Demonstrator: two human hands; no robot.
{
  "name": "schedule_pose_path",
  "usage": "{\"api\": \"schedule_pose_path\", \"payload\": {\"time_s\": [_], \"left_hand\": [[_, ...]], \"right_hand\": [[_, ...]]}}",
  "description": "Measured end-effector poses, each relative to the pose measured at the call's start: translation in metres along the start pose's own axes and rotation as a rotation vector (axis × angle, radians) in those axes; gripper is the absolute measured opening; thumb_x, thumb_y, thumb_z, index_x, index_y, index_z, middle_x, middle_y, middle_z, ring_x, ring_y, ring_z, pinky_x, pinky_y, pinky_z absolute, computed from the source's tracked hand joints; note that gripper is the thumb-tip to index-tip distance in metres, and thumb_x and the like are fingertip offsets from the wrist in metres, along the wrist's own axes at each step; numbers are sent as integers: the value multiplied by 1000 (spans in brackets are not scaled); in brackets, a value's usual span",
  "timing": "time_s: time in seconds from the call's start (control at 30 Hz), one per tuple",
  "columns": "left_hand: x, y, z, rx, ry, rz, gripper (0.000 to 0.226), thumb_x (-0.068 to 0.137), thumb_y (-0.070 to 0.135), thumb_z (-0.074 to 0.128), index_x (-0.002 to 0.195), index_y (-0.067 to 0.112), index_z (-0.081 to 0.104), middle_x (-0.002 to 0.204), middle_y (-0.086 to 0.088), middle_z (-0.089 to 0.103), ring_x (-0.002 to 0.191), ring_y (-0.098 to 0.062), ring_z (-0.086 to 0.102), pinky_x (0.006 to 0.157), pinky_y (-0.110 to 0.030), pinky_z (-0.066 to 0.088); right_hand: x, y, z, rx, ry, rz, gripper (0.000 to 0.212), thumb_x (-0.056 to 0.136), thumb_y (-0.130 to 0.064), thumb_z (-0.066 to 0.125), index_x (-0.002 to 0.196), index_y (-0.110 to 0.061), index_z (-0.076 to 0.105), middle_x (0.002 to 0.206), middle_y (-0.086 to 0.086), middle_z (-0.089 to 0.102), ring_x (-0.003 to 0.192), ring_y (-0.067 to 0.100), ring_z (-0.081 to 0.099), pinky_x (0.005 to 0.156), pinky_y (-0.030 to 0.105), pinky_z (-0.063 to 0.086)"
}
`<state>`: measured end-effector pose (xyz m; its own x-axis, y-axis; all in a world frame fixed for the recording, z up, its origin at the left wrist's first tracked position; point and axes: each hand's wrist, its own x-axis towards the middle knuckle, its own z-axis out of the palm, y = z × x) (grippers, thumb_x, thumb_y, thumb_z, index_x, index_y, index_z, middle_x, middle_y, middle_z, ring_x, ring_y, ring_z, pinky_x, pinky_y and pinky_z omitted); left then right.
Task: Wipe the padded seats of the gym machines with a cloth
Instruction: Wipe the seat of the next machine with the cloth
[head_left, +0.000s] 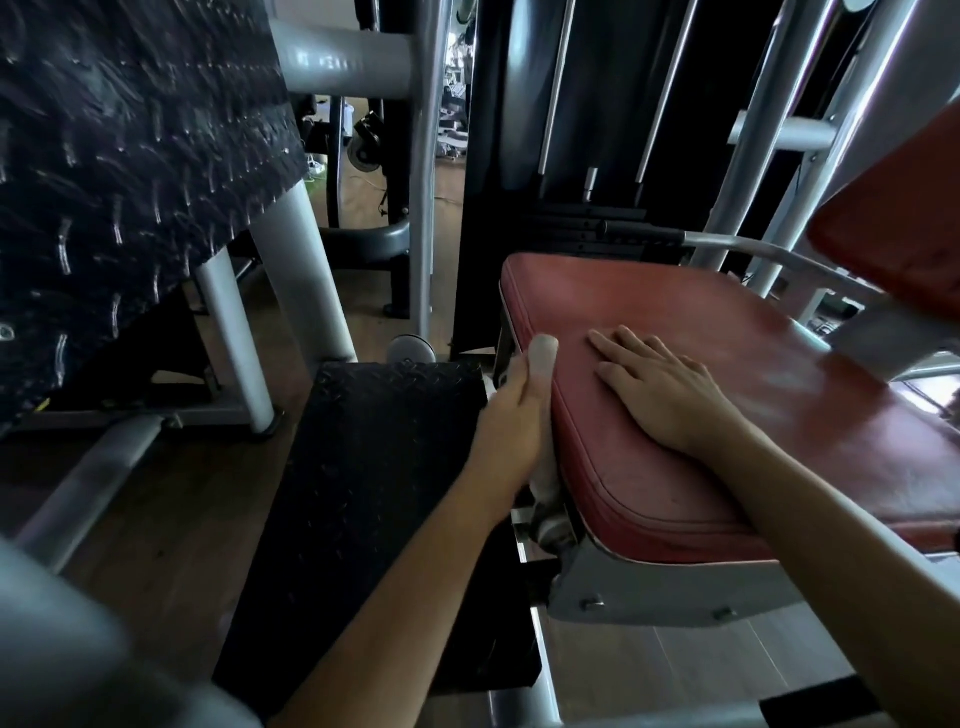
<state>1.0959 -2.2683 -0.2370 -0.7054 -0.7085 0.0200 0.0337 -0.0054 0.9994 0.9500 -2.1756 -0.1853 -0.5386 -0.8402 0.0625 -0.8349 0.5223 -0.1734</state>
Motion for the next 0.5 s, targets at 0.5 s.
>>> {"api": "schedule_pose_path", "payload": {"time_s": [0.5], "left_hand": [[-4,-19,-2,42,-49,40,65,86,82,40,140,47,49,133,7,64,120,-12,63,109,-40,47]], "right_hand": [[2,1,2,5,0,-3,54,105,-48,19,158,-44,14,169,-6,8,156,16,5,124,47,9]]}}
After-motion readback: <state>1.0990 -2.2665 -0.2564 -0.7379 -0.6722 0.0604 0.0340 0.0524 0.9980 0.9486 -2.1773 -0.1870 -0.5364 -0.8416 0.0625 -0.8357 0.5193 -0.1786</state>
